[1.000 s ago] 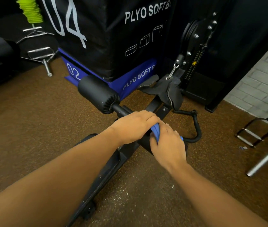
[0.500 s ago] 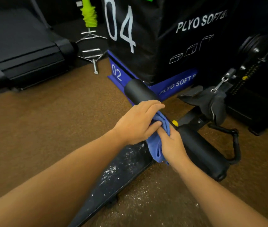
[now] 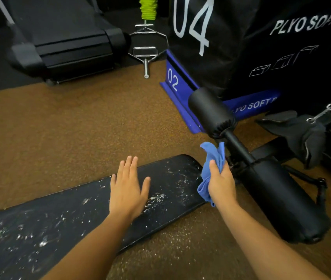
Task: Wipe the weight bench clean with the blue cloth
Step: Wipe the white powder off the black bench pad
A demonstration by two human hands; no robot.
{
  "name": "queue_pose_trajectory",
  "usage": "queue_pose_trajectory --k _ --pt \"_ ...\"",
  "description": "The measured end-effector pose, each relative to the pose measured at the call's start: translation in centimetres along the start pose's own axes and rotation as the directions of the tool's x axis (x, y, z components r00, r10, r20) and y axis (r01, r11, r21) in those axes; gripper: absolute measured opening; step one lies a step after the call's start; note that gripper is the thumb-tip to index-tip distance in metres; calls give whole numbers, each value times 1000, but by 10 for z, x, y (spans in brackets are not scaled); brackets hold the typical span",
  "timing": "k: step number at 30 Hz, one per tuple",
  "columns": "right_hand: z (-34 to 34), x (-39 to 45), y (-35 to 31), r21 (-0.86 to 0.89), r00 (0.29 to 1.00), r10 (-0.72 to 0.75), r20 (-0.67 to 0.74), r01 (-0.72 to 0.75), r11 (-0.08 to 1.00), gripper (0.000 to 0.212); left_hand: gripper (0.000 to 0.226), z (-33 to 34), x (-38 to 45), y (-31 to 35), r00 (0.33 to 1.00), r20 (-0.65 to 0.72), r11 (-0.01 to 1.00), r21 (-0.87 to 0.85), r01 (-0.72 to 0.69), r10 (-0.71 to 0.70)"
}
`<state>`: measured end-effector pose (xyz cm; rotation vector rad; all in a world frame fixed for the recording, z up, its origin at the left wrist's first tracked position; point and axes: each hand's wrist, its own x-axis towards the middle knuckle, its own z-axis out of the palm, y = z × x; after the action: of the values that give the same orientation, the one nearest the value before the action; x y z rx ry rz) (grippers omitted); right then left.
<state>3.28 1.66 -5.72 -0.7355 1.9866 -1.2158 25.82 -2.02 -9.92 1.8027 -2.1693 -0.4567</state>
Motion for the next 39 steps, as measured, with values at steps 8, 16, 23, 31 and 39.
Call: queue_pose_trajectory --k 8,16,23,31,39 --pt "28 18 32 -242 993 -89 -75 69 968 49 69 38 -22 -36 978 20 978 18 208 -208" --pt "47 35 69 -584 968 -229 103 245 774 62 67 76 -33 -25 974 36 974 53 221 -223" --pt "56 35 104 -787 837 -310 450 536 304 70 70 91 -36 -24 973 3 963 142 229 -232" --pt "46 39 115 -818 876 -290 385 469 332 66 69 92 -36 -25 970 15 960 146 237 -242" --pt "75 82 87 -810 877 -199 438 480 336 63 67 91 -35 -21 970 18 960 149 236 -241"
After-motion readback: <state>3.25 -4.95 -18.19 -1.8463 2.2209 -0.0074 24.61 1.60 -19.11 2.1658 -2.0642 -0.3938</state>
